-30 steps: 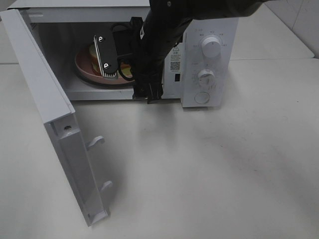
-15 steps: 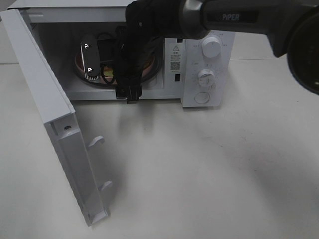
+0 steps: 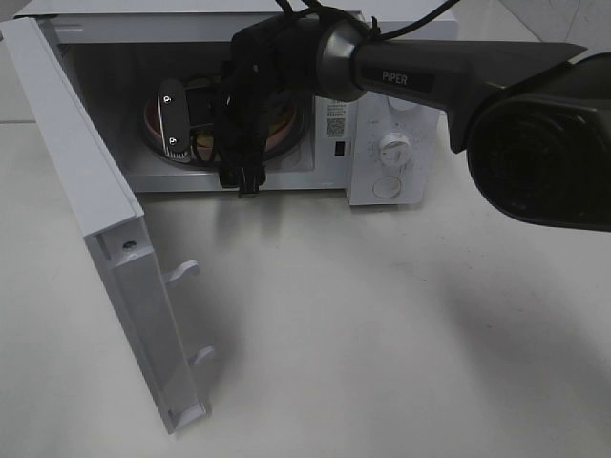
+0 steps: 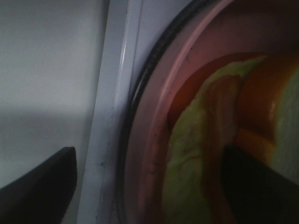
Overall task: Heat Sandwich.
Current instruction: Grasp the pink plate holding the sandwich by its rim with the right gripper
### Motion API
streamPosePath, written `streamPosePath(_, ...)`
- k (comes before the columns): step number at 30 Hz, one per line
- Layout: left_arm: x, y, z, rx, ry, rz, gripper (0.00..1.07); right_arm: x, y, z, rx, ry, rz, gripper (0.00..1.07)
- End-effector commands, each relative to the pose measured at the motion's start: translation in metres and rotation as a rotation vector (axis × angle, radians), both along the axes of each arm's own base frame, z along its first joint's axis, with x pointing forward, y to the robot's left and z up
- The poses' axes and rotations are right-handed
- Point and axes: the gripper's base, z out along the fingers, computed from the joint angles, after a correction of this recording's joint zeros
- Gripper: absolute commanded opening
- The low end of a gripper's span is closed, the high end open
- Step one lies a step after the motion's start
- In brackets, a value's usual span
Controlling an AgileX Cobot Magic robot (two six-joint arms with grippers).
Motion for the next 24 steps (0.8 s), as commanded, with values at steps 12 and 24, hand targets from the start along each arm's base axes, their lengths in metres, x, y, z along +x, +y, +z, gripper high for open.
streamPosePath(12,-0.001,0.000,0.000,-0.006,-0.011,0.004,0.98,0.002,-0.004,-0.015,0.001,0.063,-0.034,0.60)
streamPosePath(24,-0.001,0.000,0.000,-0.005,-0.011,0.003,0.98,-0.004,-0.008,-0.012,-0.033,0.136,-0.046,0.00)
